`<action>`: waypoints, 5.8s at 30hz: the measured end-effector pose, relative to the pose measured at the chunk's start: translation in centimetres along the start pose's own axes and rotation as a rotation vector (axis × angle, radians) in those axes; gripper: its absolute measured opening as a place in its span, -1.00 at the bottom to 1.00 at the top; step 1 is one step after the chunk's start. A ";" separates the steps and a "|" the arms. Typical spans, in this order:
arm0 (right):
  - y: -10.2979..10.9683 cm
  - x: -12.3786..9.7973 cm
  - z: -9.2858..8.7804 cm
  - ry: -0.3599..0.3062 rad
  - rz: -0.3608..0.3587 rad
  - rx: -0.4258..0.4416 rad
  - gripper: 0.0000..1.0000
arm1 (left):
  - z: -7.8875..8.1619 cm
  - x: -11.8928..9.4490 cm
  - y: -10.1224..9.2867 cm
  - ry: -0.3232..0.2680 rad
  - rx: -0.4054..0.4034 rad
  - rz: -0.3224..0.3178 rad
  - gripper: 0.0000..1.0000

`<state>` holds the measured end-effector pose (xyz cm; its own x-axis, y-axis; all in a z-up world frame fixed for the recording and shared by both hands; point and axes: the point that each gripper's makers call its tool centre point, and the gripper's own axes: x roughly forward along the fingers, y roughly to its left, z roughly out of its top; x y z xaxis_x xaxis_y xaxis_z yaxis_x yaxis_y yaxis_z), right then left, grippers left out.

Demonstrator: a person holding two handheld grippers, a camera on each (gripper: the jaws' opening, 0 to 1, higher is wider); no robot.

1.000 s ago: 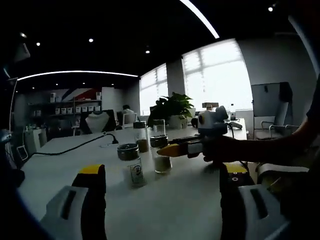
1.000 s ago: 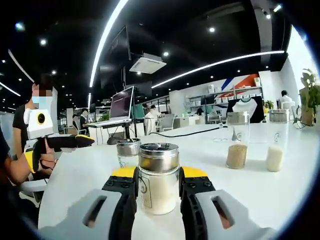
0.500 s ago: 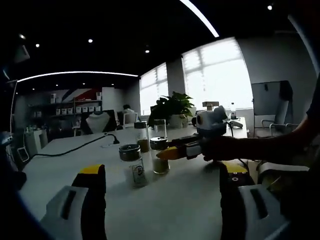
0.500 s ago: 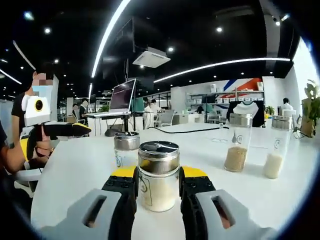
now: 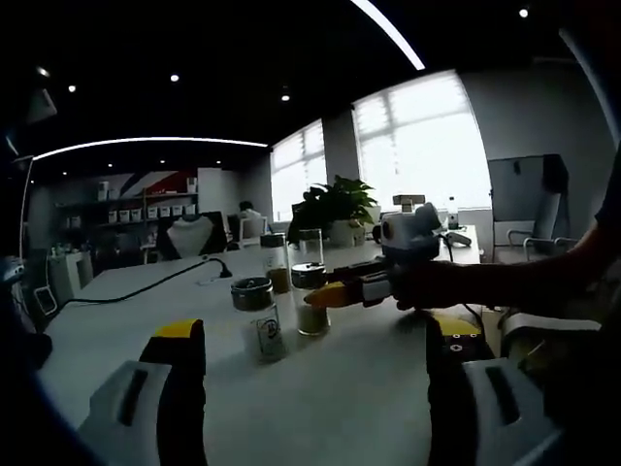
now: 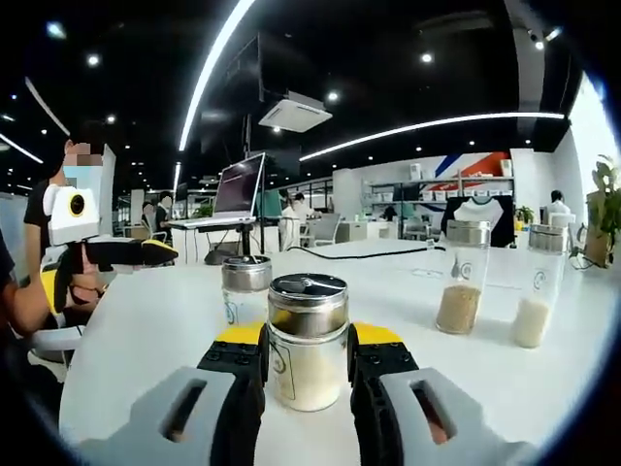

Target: Rotate the seasoning bottle until the label or dispensing opening points toward the visible target arrow and the bottle remains upright within the marked orientation range

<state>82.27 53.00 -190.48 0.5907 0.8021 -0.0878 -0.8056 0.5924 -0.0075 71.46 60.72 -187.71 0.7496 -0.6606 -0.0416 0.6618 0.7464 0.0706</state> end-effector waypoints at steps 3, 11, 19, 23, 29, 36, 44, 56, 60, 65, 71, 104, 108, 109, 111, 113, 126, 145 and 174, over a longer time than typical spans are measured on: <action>0.0 0.0 0.0 0.001 0.003 0.002 -0.40 | 0.0 0.0 0.0 0.001 0.001 0.001 0.99; 0.0 0.0 0.0 0.004 0.006 -0.003 -0.40 | -0.1 0.0 0.1 0.003 0.002 0.002 0.99; 0.0 0.0 0.0 0.005 0.009 0.003 -0.40 | -0.2 0.0 0.2 0.006 0.003 0.001 0.99; 0.0 0.0 -0.1 0.005 0.009 0.004 -0.40 | -0.2 0.0 0.2 0.008 0.002 0.001 0.99; -0.3 0.0 0.5 -0.012 -0.007 0.011 -0.32 | -0.1 0.0 0.2 0.003 0.003 0.002 0.99; -0.4 -0.8 2.7 -0.057 -0.017 0.044 -0.25 | -0.1 0.0 0.3 0.004 -0.002 0.004 0.99; -2.0 -1.4 4.8 -0.079 -0.087 0.070 -0.11 | 0.1 -0.2 0.4 -0.004 -0.003 0.014 0.99; -6.1 -1.5 5.3 -0.050 -0.191 0.046 -0.05 | -0.2 0.0 0.0 0.006 -0.005 0.002 0.99; -7.4 -1.2 4.9 -0.037 -0.215 0.039 -0.07 | -0.2 0.1 0.0 0.004 -0.003 0.005 0.99; -9.4 -0.5 4.6 -0.025 -0.262 0.022 -0.10 | -0.3 0.1 -0.1 0.012 -0.001 0.004 0.99; -11.5 0.5 4.6 -0.035 -0.316 0.010 -0.10 | -0.3 0.1 -0.1 0.011 -0.001 0.004 0.99; -17.9 5.6 3.1 -0.017 -0.432 -0.067 -0.11 | -0.7 -0.1 0.6 0.022 0.000 0.013 0.99; -18.2 5.8 3.3 -0.037 -0.445 -0.067 -0.16 | -0.6 -0.1 0.6 0.023 -0.001 0.010 0.99; -18.2 6.0 3.2 -0.040 -0.446 -0.045 -0.17 | -0.6 0.0 0.5 0.021 -0.005 0.008 0.99; -18.2 6.2 3.2 -0.036 -0.445 -0.063 -0.19 | -0.4 0.1 0.4 0.016 -0.006 0.002 0.99; -18.2 6.3 3.2 -0.028 -0.453 -0.073 -0.19 | -0.4 0.2 0.2 0.018 -0.004 -0.002 0.99; -18.8 6.7 3.2 -0.030 -0.469 -0.039 -0.24 | -0.6 0.2 0.1 0.025 -0.007 -0.006 0.99; -16.0 3.0 5.5 -0.130 -0.388 0.050 -0.26 | -0.7 0.0 0.6 0.011 -0.028 -0.004 0.99; -2.2 -7.1 8.4 -0.239 -0.138 0.123 -0.26 | 0.7 0.8 -3.6 -0.077 -0.092 -0.150 0.99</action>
<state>80.26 46.58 -181.48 0.6998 0.7000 0.1426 -0.7142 0.6897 0.1193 69.66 57.40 -187.34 0.6412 -0.7667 0.0321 0.7674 0.6408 -0.0227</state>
